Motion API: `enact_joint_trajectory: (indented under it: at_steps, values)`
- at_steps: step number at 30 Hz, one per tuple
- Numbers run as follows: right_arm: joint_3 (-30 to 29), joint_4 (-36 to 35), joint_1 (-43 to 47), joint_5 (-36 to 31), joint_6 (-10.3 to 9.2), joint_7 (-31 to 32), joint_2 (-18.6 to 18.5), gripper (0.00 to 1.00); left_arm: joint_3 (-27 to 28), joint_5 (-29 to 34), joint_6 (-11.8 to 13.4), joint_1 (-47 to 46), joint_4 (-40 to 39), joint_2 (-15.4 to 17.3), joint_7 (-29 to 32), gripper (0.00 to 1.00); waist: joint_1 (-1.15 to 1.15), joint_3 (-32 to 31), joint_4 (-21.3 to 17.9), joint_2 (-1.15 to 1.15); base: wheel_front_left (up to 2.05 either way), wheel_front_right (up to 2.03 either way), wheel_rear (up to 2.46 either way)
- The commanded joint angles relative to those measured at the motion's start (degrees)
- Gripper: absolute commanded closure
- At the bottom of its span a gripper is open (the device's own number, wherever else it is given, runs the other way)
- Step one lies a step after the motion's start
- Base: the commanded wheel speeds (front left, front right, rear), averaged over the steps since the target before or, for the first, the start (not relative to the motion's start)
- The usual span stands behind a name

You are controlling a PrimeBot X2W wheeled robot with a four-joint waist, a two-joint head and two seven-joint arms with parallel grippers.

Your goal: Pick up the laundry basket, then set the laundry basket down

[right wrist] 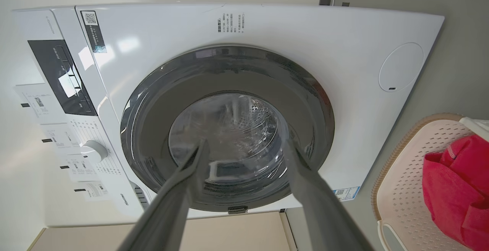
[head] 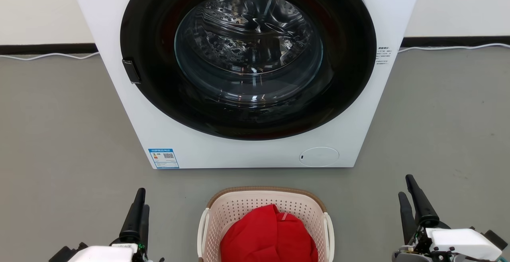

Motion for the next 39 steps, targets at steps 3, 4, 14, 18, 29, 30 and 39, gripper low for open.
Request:
enact_joint_trajectory:
  at_steps: [3,4,14,18,29,30,39]
  values:
    - [1.7,-3.0,-3.1,-2.0,0.18,-1.5,-1.3,0.0,0.0,3.2,-0.2,-3.2,-2.3,0.4,-1.0,0.0,-0.01,-0.1,0.0,0.0,0.0,0.0,0.0]
    - [2.0,-3.2,-3.1,-2.4,0.18,-1.7,-1.4,0.0,-0.1,3.9,-0.2,-3.2,-2.4,0.4,-1.1,0.0,-0.01,-0.1,0.0,0.0,0.0,0.0,0.0]
    - [4.3,-4.1,-3.6,-6.7,0.21,-3.4,-2.1,0.0,-0.1,12.6,-0.2,-3.6,-4.0,0.5,-2.6,0.0,-0.01,-0.2,0.0,0.0,0.0,0.0,0.0]
    - [4.7,-4.3,-3.7,-9.4,0.23,-4.1,-2.2,0.0,-0.9,16.9,-0.2,-3.7,-4.8,0.5,-3.3,0.0,-0.01,-0.2,0.0,0.0,0.0,0.0,0.0]
    - [6.4,-5.3,-4.5,-21.3,0.27,-5.9,-2.9,0.0,-2.3,31.0,1.9,-3.8,-7.0,0.6,-5.2,0.0,-0.01,-0.1,0.0,0.0,0.0,0.0,0.0]
    - [6.8,-5.4,-4.6,-23.1,0.27,-6.1,-3.3,0.0,-2.5,32.3,2.0,-3.8,-7.0,0.7,-5.3,0.0,-0.01,-0.1,0.0,0.0,0.0,0.0,0.0]
    - [8.4,-6.0,-4.6,-34.3,0.3,-7.6,-3.2,0.0,-4.1,42.8,3.6,-4.3,-6.9,0.7,-6.9,0.0,-0.01,0.0,0.2,0.0,0.0,0.0,0.0]
